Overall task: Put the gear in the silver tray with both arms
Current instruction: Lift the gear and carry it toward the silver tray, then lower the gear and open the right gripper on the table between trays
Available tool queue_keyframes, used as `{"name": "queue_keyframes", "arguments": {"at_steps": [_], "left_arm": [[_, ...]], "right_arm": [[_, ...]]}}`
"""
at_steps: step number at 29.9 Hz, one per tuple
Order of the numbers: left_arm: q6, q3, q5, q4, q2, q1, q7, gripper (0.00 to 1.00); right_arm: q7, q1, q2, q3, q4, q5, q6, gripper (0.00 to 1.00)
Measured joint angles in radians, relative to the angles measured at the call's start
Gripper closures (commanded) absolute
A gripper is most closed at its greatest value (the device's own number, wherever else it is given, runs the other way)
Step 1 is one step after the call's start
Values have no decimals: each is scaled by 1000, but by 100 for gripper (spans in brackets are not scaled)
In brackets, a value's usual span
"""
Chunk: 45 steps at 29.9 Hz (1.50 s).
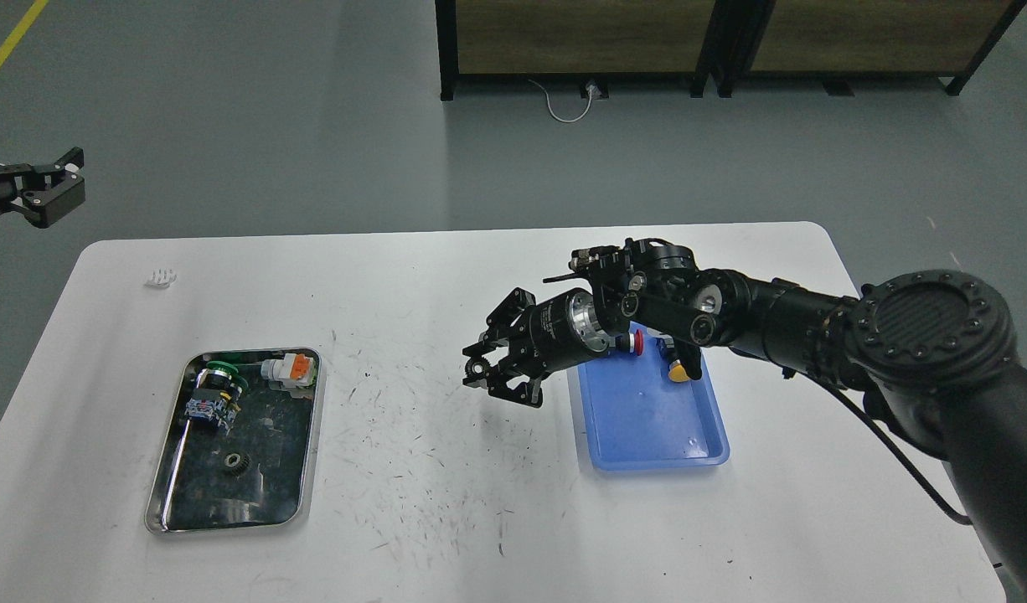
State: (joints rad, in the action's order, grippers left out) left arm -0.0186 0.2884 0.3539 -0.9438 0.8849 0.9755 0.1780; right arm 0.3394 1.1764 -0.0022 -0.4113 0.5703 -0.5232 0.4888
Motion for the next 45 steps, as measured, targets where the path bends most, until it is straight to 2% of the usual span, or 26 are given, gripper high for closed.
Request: {"name": "queue_keyframes", "arguments": {"at_steps": [17, 26, 34, 45], "left_arm": [[0, 6, -15, 0, 3, 3, 2, 2], [2, 6, -26, -1, 4, -2, 2, 2], [2, 6, -27, -1, 4, -3, 2, 2], [3, 6, -26, -1, 2, 4, 2, 2]], "right_arm": [[-1, -92, 2, -12, -117, 8, 0, 65], [7, -109, 2, 52, -85, 93, 0, 64], [-30, -135, 2, 97, -14, 111, 0, 63], [-35, -175, 2, 101, -7, 94, 0, 63]]}}
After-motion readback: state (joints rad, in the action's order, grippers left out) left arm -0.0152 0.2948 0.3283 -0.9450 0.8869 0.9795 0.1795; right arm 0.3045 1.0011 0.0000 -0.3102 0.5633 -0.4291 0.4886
